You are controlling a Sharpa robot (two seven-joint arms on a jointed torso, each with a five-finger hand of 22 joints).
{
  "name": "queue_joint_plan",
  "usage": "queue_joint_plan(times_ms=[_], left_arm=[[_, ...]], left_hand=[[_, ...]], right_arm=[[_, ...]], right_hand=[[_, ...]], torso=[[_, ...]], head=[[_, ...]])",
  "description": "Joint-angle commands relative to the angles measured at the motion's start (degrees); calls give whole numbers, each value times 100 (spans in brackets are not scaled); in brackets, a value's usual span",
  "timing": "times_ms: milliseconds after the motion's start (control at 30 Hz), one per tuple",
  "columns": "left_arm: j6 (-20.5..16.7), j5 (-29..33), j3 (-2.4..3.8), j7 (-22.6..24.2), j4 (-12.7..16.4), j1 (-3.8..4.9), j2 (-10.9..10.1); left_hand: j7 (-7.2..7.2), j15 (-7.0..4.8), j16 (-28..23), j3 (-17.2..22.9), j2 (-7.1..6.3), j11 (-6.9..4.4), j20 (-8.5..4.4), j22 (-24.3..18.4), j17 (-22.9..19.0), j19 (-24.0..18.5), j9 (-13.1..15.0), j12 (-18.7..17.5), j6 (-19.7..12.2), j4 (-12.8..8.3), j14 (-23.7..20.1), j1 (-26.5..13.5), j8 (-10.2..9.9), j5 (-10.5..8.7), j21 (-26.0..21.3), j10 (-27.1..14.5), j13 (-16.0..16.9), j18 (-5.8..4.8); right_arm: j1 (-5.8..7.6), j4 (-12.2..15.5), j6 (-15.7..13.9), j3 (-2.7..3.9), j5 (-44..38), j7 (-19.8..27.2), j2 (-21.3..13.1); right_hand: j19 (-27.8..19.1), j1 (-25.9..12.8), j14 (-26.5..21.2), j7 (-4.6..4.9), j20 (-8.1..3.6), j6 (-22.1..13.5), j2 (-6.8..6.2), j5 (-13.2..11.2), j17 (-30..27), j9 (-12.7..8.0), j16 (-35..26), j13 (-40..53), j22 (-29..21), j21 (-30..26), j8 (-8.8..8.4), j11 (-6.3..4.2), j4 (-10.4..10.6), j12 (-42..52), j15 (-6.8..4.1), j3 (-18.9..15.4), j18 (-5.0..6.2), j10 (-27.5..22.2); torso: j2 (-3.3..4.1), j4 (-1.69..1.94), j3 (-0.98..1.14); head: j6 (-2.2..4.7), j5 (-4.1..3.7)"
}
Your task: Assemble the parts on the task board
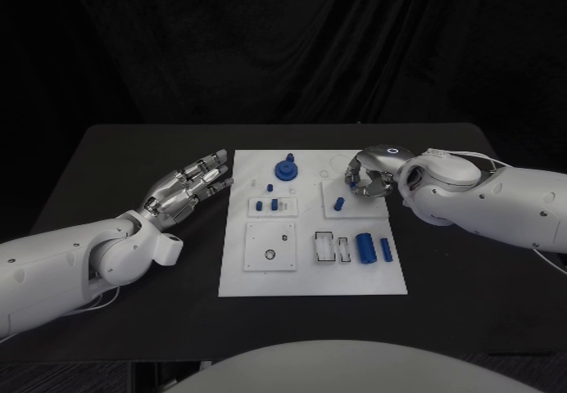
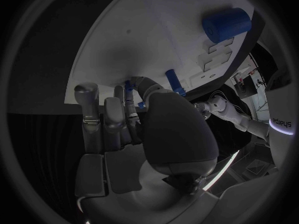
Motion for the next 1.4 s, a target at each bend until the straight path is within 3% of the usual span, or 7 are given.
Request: queue_joint_plan(times_ms=[33, 400, 900, 933, 1167, 1400], left_arm=[[101, 42, 5, 876, 1, -11, 17], [148, 42, 5, 803, -38, -28, 45], [173, 41, 5, 718, -73, -60, 47], [174, 41, 5, 714, -75, -62, 45], [180, 41, 5, 692, -81, -67, 53], [179, 41, 5, 664, -84, -69, 59]], left_hand=[[24, 38, 6, 0, 9, 46, 48, -9, 10, 9, 9, -10, 51, -55, 14, 49, 37, 51, 20, -10, 5, 71], [116, 70, 12, 43, 42, 45, 106, -28, 14, 21, 20, -12, 106, -187, 28, 94, 43, 126, 24, -17, 4, 101], [150, 95, 18, 83, 60, 61, 143, -34, 19, 30, 22, -9, 111, -273, 42, 121, 41, 169, 27, -20, 5, 113], [151, 96, 19, 85, 61, 62, 145, -33, 20, 31, 21, -8, 110, -276, 45, 121, 40, 171, 27, -19, 6, 114], [157, 101, 21, 90, 65, 64, 151, -35, 21, 32, 22, -4, 111, -286, 48, 122, 40, 177, 28, -16, 7, 115], [161, 104, 22, 95, 68, 67, 156, -35, 22, 34, 22, -1, 114, -294, 53, 121, 41, 181, 28, -13, 8, 117]], right_arm=[[-20, -11, 56, 2, -14, 52, 4], [-21, -16, 58, 2, -14, 53, 9], [8, 79, -212, 3, -14, 56, -85], [22, 86, -227, 3, -14, 54, -91], [173, 151, -269, 3, -14, 36, -126], [437, 286, -210, 3, -13, -33, -163]], right_hand=[[8, 71, -10, 67, -59, 29, 44, 145, -11, 93, 22, 109, 538, 39, 78, -52, -97, 152, -57, 34, -17, 41], [42, 267, 8, 152, -116, 100, 124, 309, -6, 316, 43, 268, 571, 205, 275, -149, -330, 390, -101, 198, -37, 225], [114, 241, 79, 192, -103, 136, 134, 217, 58, 449, 128, 252, 611, 456, 384, -107, -380, 349, -68, 236, -78, 286], [210, 220, 176, 195, -97, 135, 137, 190, 162, 491, 253, 234, 655, 681, 415, -107, -381, 319, -64, 238, -110, 313], [233, 178, 203, 193, -87, 143, 142, 118, 164, 548, 266, 209, 657, 727, 458, -95, -365, 276, -55, 232, -114, 336], [225, 97, 204, 177, -73, 158, 134, -91, 135, 632, 244, 164, 646, 717, 522, -91, -314, 198, -49, 203, -108, 363]], torso=[[4, 4, 2], [2, 0, 3], [-2, -6, 6], [-4, -7, 5], [-9, -4, 5], [-3, -6, 6]], head=[[-1, -3], [-1, -6], [-1, 19], [-1, 25], [-1, 45], [-1, 62]])
